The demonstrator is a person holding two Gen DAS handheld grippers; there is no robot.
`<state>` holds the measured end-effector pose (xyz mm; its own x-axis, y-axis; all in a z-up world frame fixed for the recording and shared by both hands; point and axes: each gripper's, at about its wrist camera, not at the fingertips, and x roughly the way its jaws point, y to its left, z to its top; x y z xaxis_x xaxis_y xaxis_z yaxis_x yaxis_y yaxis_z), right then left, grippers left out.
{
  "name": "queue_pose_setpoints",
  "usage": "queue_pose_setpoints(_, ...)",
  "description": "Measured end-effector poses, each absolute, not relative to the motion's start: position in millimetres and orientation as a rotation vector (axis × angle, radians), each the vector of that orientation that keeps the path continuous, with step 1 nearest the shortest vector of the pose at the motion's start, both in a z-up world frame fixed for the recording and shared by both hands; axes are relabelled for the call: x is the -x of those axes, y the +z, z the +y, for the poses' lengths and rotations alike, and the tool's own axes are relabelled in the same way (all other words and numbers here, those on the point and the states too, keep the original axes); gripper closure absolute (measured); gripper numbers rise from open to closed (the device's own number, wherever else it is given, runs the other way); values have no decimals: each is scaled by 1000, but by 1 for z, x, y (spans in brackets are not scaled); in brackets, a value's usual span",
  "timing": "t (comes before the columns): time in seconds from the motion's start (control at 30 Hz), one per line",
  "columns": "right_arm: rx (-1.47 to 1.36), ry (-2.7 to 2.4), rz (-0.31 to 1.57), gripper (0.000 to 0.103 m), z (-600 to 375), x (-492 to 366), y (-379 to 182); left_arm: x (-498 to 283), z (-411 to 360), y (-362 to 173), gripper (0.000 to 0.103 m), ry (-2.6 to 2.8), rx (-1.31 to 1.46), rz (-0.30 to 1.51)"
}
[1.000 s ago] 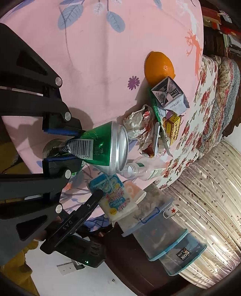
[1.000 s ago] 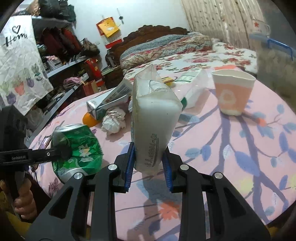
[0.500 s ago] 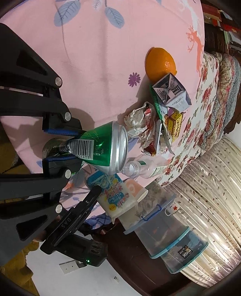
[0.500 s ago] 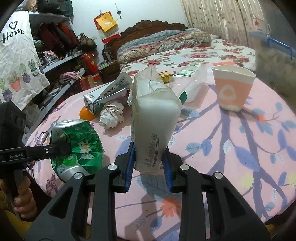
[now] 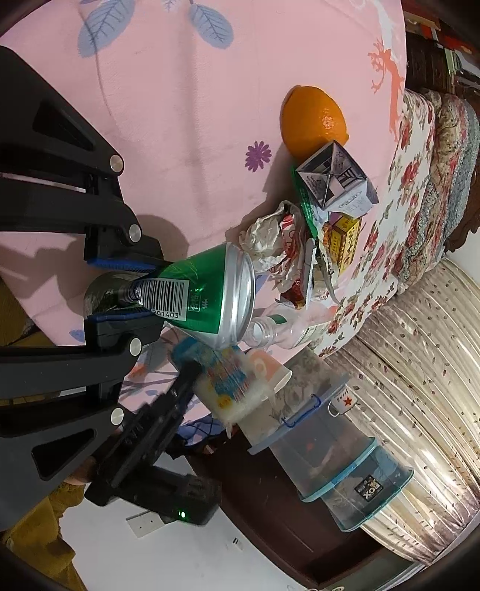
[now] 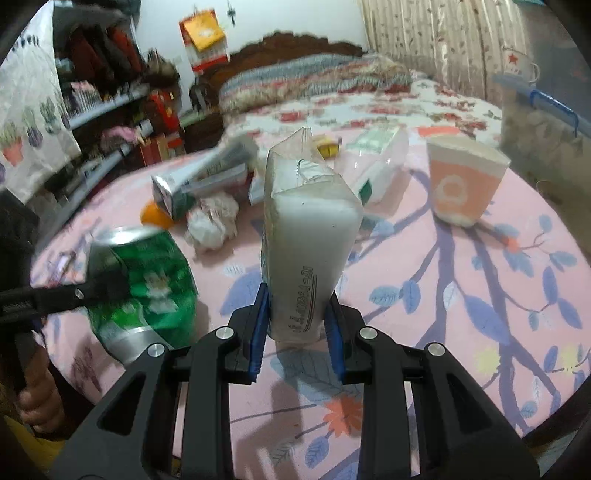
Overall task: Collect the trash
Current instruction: 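Lift the can and carton and carry both toward the beige wastebasket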
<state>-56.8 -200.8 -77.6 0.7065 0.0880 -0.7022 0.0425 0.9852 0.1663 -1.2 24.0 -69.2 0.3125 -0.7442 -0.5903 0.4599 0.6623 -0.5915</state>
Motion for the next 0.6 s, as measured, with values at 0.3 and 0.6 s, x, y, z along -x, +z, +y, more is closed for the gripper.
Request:
queue_pose_setpoints(0.3,-142,-27,769,72,-189,62,-69,-5,20,-72,88,-889,322,951)
queue_pose_setpoints(0.6,-209,-136,699,72,-205,87,-57,-9,4,-55,89,-986,262,938)
